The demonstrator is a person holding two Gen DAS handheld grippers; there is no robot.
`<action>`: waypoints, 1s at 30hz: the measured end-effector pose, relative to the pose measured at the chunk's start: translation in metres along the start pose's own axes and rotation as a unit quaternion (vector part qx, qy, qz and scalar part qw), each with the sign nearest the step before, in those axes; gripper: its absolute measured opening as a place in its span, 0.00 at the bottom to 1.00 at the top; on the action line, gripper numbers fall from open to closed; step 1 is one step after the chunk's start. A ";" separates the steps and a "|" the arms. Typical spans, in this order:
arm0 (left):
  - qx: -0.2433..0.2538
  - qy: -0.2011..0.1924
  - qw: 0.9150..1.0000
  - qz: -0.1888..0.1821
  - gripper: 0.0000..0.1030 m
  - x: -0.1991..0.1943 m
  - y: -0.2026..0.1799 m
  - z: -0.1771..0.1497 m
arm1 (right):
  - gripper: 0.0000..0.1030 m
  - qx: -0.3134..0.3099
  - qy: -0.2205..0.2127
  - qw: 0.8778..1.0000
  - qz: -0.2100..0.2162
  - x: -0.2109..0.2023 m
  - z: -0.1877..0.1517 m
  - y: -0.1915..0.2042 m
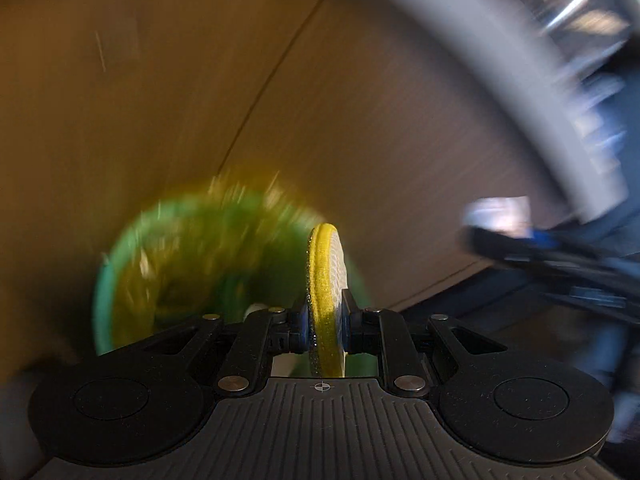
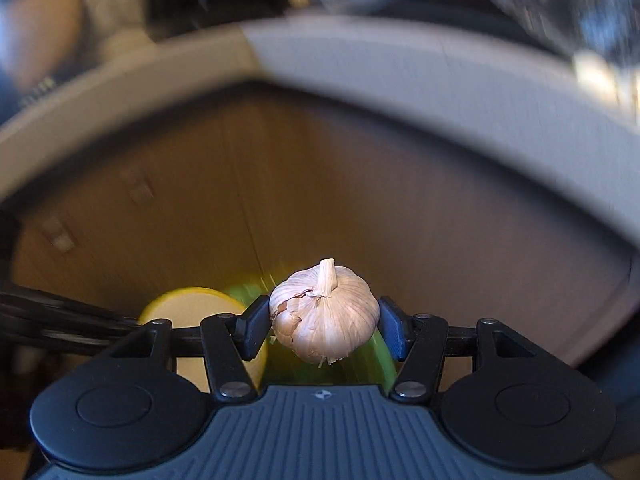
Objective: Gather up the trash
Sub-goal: 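Carry the sponge pad and garlic over the green bin, then open both tools over the bin to drop pad and garlic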
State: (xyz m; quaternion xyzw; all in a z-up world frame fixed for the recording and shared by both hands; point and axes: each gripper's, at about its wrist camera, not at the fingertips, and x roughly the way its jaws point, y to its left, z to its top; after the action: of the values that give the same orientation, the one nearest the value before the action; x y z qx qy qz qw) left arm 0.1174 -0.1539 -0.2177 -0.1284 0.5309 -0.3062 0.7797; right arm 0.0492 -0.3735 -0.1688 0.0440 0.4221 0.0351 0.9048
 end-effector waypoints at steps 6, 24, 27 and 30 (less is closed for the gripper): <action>-0.052 0.073 0.996 0.016 0.17 0.123 0.048 -0.029 | 0.56 0.007 0.062 0.998 0.010 0.046 -0.021 -0.015; -0.121 0.026 0.992 0.026 0.22 0.094 0.129 -0.056 | 0.56 0.070 0.399 0.912 0.062 0.272 -0.090 0.011; -0.122 0.010 0.992 0.019 0.22 0.084 0.126 -0.056 | 0.56 0.095 0.428 0.896 0.066 0.297 -0.107 0.014; -0.099 -0.005 0.995 0.024 0.22 0.067 0.116 -0.057 | 0.58 0.113 0.431 0.893 0.063 0.304 -0.114 0.014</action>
State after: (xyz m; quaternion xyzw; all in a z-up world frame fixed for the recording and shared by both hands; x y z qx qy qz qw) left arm 0.1225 -0.0975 -0.3521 -0.1934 0.5577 -0.2326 0.7730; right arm 0.1560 -0.3233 -0.4712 0.1531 0.7684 0.0594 0.6185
